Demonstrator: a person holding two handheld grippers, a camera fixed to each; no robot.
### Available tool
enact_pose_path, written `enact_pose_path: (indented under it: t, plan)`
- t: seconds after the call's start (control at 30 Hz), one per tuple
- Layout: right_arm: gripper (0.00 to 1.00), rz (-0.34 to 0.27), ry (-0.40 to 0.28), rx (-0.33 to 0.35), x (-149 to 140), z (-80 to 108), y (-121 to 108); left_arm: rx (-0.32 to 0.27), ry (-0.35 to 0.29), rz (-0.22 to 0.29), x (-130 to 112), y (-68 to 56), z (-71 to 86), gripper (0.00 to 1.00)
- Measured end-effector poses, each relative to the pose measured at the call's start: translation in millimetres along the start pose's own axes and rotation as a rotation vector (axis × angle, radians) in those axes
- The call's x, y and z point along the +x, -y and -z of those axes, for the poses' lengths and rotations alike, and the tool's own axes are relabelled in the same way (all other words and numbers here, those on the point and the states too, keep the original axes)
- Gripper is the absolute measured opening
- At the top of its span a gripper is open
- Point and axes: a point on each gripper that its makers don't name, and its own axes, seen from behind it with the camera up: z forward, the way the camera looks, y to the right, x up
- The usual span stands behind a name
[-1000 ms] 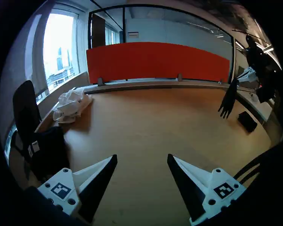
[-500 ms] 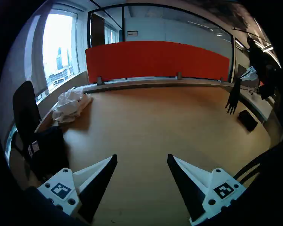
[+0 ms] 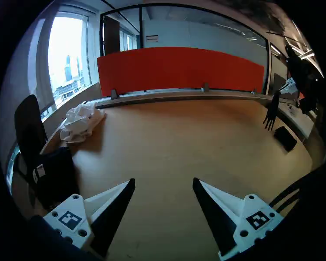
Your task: Fold towel
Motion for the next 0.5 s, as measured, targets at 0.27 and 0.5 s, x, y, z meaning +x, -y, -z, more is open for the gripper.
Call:
enact_pose_path:
  t: [0.27,0.5]
  plan:
    - [0.03,-0.009,0.030,-0.027,-18.0,3.0,-19.1,-0.002,0.001,-0.003,1.3,-5.3,-1.6,0.98]
    - [0.03,-0.021,0.054,-0.044,-31.7,5.0,-31.7,-0.003,0.000,-0.007,3.0,-7.6,-2.4,0.99]
